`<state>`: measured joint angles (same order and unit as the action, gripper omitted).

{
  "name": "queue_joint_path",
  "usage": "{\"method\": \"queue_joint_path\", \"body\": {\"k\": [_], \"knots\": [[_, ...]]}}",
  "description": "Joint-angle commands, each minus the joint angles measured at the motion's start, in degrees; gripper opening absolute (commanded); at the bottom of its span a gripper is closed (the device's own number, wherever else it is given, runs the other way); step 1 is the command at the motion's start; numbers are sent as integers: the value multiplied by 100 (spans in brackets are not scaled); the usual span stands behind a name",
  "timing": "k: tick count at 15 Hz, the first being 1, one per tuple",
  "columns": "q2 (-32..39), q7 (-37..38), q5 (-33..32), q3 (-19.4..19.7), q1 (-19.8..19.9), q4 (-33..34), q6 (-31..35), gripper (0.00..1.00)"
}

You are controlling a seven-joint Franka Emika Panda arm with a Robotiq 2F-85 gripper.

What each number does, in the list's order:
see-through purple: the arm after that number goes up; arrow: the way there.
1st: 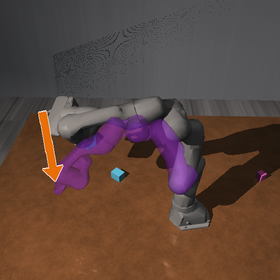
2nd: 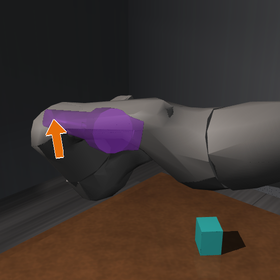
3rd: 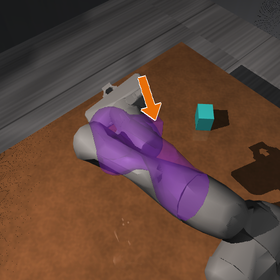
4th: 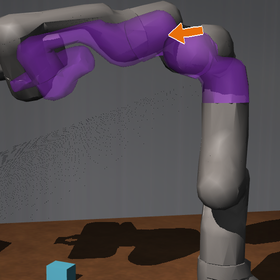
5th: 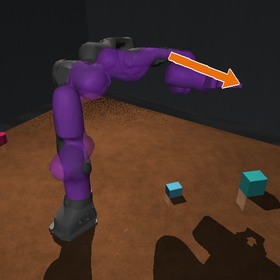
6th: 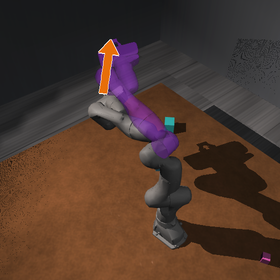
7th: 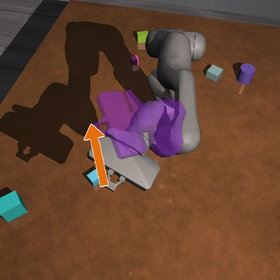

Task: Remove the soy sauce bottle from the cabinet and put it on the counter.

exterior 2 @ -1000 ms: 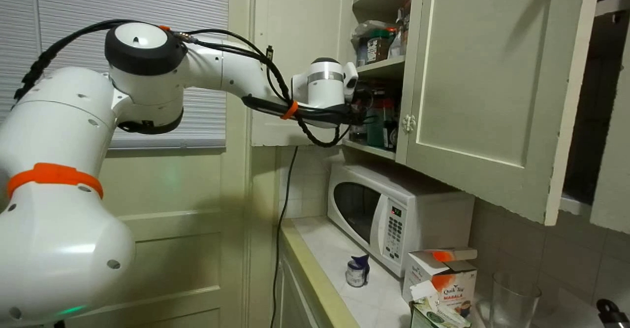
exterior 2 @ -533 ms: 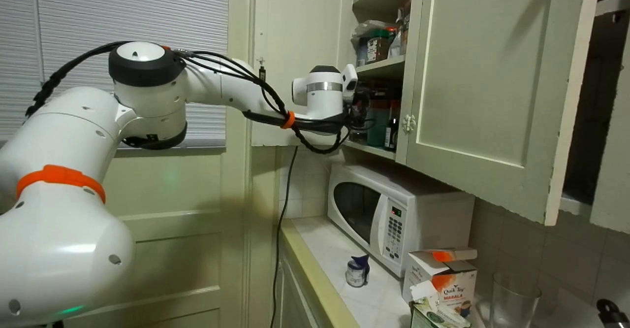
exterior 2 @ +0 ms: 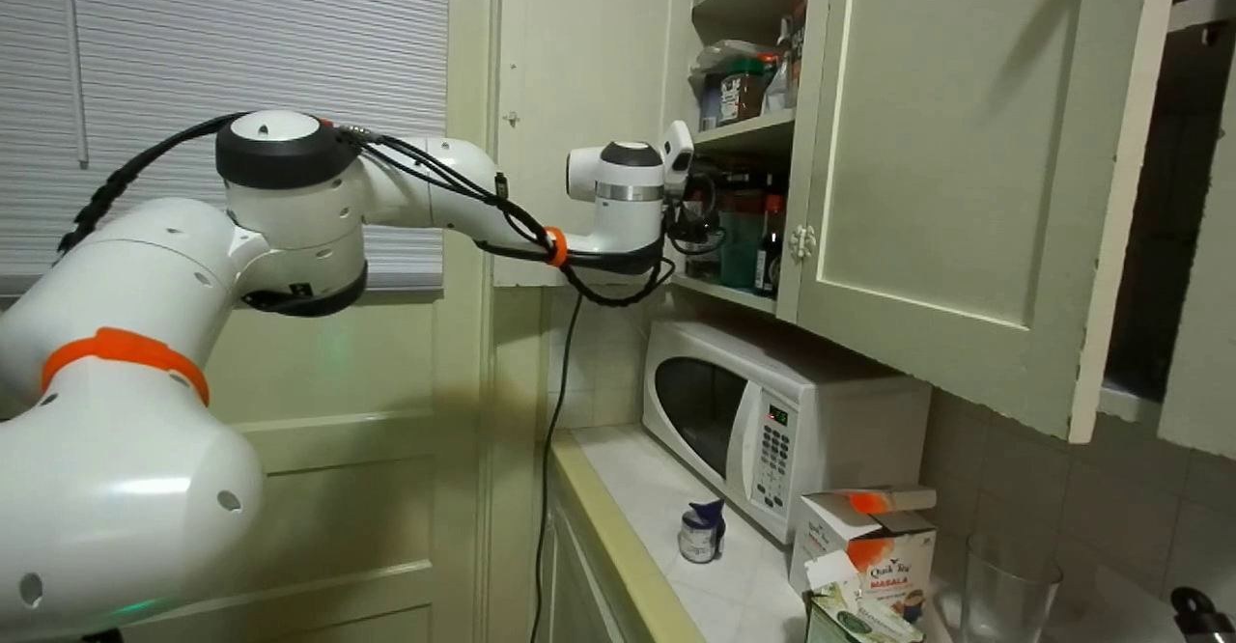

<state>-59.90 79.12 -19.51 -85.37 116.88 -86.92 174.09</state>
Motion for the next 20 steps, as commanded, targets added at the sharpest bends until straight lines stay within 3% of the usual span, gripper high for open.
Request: {"method": "queue_joint_path", "body": {"k": [1, 8, 9, 15, 18, 20], "knots": [[-332, -696, 817, 369, -155, -309, 237, 47], [-248, -1857, 1655, 394, -619, -931, 175, 99], [-248, -1970, 1747, 373, -690, -1035, 178, 100], [-375, -2366, 2203, 245, -915, -1433, 300, 100], [-489, -2391, 2442, 128, -855, -1488, 530, 72], [-537, -2419, 2588, 52, -811, -1501, 631, 61]]}}
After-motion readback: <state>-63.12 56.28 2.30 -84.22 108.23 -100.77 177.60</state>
